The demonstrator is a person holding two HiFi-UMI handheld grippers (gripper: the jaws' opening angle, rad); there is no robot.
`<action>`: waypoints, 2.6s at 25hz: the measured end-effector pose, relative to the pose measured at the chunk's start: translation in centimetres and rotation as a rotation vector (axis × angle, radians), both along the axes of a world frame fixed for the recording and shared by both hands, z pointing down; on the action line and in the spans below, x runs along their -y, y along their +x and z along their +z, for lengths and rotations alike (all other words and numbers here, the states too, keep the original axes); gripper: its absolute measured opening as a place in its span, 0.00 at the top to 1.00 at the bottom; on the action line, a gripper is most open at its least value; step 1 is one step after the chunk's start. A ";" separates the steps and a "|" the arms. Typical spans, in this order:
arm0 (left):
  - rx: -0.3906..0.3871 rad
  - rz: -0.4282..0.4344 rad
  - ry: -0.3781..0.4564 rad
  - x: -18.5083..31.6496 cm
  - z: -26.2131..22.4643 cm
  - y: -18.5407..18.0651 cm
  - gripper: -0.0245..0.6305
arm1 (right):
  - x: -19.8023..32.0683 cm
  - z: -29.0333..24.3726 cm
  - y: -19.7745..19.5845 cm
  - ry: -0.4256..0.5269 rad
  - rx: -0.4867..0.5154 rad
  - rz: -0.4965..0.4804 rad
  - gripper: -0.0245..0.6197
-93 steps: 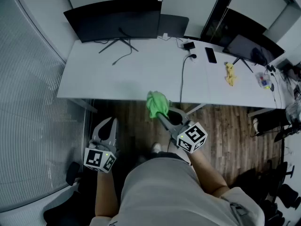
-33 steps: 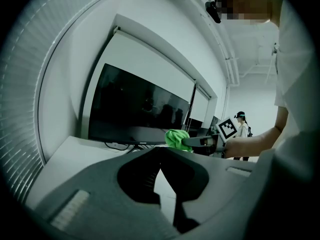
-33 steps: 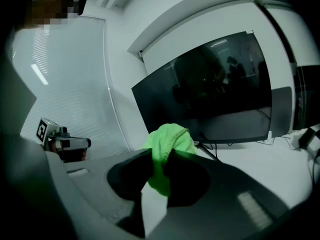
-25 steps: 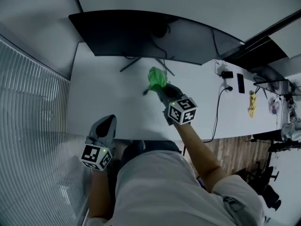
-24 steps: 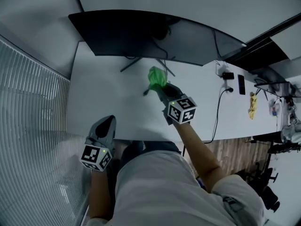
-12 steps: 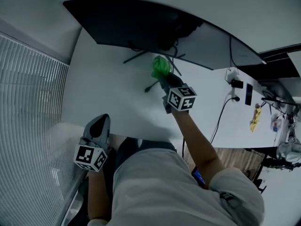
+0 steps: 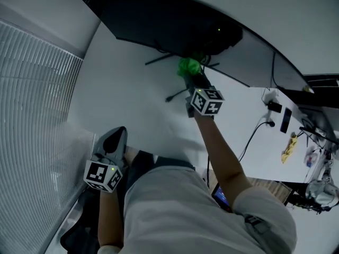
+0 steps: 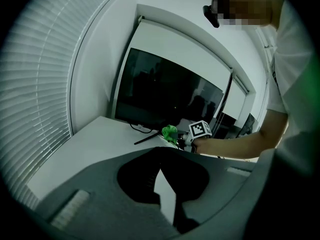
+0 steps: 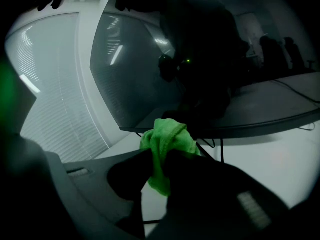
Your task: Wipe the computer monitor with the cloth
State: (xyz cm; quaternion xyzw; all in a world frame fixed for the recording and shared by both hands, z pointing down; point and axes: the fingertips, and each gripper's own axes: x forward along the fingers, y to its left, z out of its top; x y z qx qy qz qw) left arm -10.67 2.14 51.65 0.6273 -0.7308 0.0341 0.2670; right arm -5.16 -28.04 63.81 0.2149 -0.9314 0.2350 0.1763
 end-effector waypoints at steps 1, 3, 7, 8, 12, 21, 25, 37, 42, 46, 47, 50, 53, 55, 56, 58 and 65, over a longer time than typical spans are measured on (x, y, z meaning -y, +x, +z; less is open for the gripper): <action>0.002 -0.001 -0.005 0.0 0.2 0.2 0.95 | 0.1 0.3 -0.2 0.002 -0.002 -0.004 0.84; 0.003 -0.007 -0.014 -0.1 0.4 0.6 0.95 | 0.4 1.0 -0.4 0.006 -0.008 -0.005 0.84; 0.011 -0.021 -0.032 -0.4 0.0 1.2 0.95 | 1.0 1.7 -0.5 0.011 -0.013 0.005 0.84; 0.016 -0.018 -0.039 -0.5 0.0 1.4 0.95 | 1.2 1.8 -0.5 0.013 -0.010 0.009 0.84; 0.035 -0.003 -0.067 -0.7 0.4 2.3 0.95 | 2.4 2.2 -0.3 0.026 0.012 0.026 0.84; 0.027 0.013 -0.096 -0.5 1.5 4.5 0.95 | 3.2 1.9 1.6 0.022 0.063 0.056 0.84; 0.027 0.020 -0.098 -0.1 1.7 5.2 0.95 | 3.8 2.0 2.9 0.019 0.073 0.070 0.84; 0.055 0.103 -0.111 1.9 2.2 7.9 0.95 | 6.1 1.7 9.1 0.008 0.085 0.150 0.84; 0.063 0.136 -0.108 3.0 1.9 9.3 0.95 | 7.4 1.6 12.3 -0.004 0.092 0.198 0.84; 0.069 0.167 -0.111 3.7 1.7 10.5 0.95 | 8.1 1.4 14.6 -0.008 0.098 0.222 0.84; 0.072 0.177 -0.113 4.0 1.6 10.7 0.95 | 8.3 1.3 15.1 -0.008 0.100 0.229 0.84; 0.078 0.202 -0.117 5.0 1.3 11.5 0.95 | 9.1 1.1 16.9 -0.013 0.109 0.258 0.84; 0.085 0.228 -0.117 5.9 1.3 12.3 0.95 | 9.7 1.1 18.6 -0.016 0.115 0.281 0.84; 0.092 0.249 -0.117 6.6 1.2 12.7 0.95 | 10.1 1.1 19.7 -0.012 0.115 0.292 0.84; 0.096 0.258 -0.115 7.0 1.1 12.9 0.95 | 10.3 1.0 20.2 -0.009 0.117 0.297 0.84; 0.103 0.275 -0.108 7.6 0.9 13.1 0.95 | 10.6 0.8 21.0 -0.004 0.124 0.307 0.84; 0.112 0.361 -0.117 8.9 1.1 14.1 0.95 | 11.8 0.5 24.6 -0.008 0.143 0.382 0.84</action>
